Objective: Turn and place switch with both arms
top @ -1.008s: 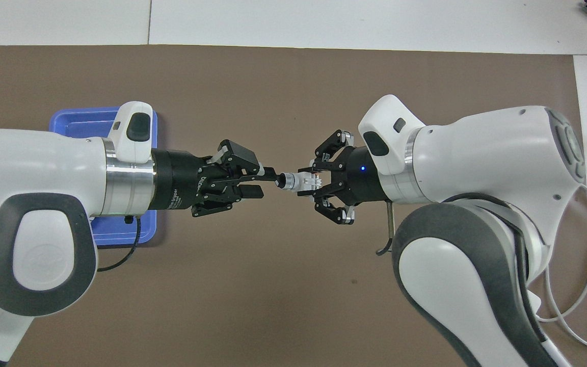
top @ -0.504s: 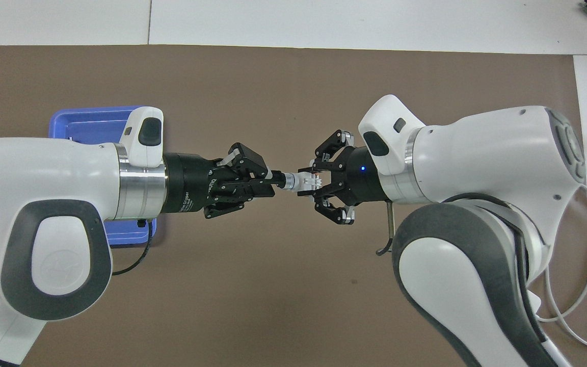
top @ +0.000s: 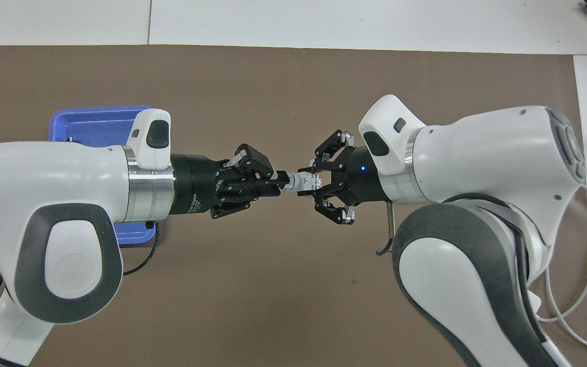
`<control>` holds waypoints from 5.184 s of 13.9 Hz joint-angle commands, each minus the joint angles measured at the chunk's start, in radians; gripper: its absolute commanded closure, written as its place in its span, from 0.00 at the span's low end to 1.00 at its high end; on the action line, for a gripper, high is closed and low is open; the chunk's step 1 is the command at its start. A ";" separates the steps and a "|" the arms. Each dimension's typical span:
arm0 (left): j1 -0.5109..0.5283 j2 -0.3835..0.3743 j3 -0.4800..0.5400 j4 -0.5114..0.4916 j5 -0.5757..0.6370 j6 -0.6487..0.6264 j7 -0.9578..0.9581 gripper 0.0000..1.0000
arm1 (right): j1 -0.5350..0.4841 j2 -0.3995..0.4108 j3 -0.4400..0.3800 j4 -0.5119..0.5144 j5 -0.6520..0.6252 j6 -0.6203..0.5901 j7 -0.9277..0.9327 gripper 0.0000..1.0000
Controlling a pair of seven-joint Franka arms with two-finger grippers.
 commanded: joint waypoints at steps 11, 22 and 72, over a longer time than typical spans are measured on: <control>-0.028 -0.008 0.011 -0.021 -0.007 0.039 0.179 1.00 | 0.010 -0.028 0.001 -0.031 0.025 0.025 0.012 1.00; -0.028 -0.009 0.013 -0.034 0.004 0.037 0.775 1.00 | 0.011 -0.028 0.001 -0.031 0.023 0.035 0.012 1.00; 0.412 -0.022 0.022 -0.117 0.955 -0.219 0.686 0.75 | -0.234 -0.001 -0.015 0.136 -0.633 -0.104 0.874 0.00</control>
